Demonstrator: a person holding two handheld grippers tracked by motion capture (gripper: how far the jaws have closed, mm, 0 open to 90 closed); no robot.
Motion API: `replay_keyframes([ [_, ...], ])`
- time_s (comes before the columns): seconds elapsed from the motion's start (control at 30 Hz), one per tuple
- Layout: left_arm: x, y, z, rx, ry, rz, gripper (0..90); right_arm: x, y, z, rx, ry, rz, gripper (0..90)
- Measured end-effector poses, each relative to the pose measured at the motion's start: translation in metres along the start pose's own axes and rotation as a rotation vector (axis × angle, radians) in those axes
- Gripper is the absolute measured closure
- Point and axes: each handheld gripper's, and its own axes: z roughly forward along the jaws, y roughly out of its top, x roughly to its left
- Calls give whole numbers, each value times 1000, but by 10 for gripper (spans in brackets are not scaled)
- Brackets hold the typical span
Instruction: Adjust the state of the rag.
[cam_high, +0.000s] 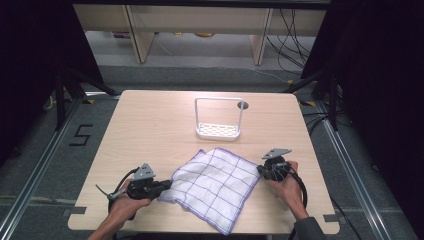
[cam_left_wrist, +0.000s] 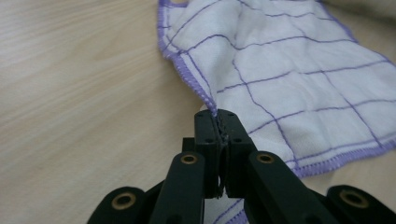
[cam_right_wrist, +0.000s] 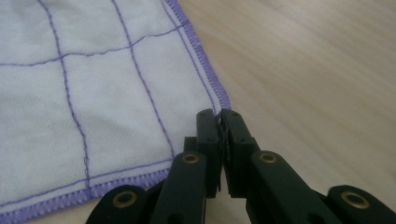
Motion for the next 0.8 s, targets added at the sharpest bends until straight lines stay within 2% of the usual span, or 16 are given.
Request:
replay_keyframes([
  [0.1, -15, -3, -4, -3, -47, -8, 869, -11, 14, 1, -18, -30, -52, 872],
  [0.23, -40, -8, -2, -3, -104, 0, 852, -22, 35, 10, -12, -41, -67, 871],
  [0.33, -45, -8, -2, -6, -121, 11, 677, -26, 45, 20, -6, -50, -79, 867],
  [0.37, -44, -6, -2, -17, -108, -15, 620, -27, 47, 23, -6, -49, -70, 860],
  [0.4, -40, -4, -2, -38, -99, -26, 564, -28, 48, 25, -5, -46, -69, 834],
  [0.43, -36, -2, -4, -44, -86, -54, 531, -28, 48, 27, -21, -49, -38, 753],
  [0.47, -30, 2, -5, -46, -62, -66, 504, -31, 48, 26, -17, -66, -27, 701],
  [0.5, -23, 5, -6, -56, -54, -82, 482, -31, 48, 24, -29, -78, 4, 687],
  [0.53, -16, 9, -8, -65, -39, -83, 462, -33, 46, 21, -34, -79, 1, 647],
  [0.57, -8, 13, -9, -65, -15, -76, 453, -33, 45, 18, -41, -84, 28, 612],
  [0.6, -1, 18, -7, -92, 13, -77, 453, -33, 44, 15, -53, -85, 43, 588],
  [0.63, 6, 24, -5, -93, 46, -59, 454, -34, 42, 12, -68, -90, 39, 570],
  [0.67, 12, 30, 0, -105, 83, -64, 455, -35, 41, 9, -73, -97, 47, 556],
  [0.7, 18, 36, 5, -103, 101, -64, 453, -35, 40, 8, -76, -99, 51, 544],
  [0.73, 23, 41, 11, -84, 125, -44, 452, -36, 38, 7, -84, -103, 57, 536],
  [0.8, 31, 51, 28, -67, 130, -31, 448, -36, 38, 4, -74, -96, 76, 532],
])
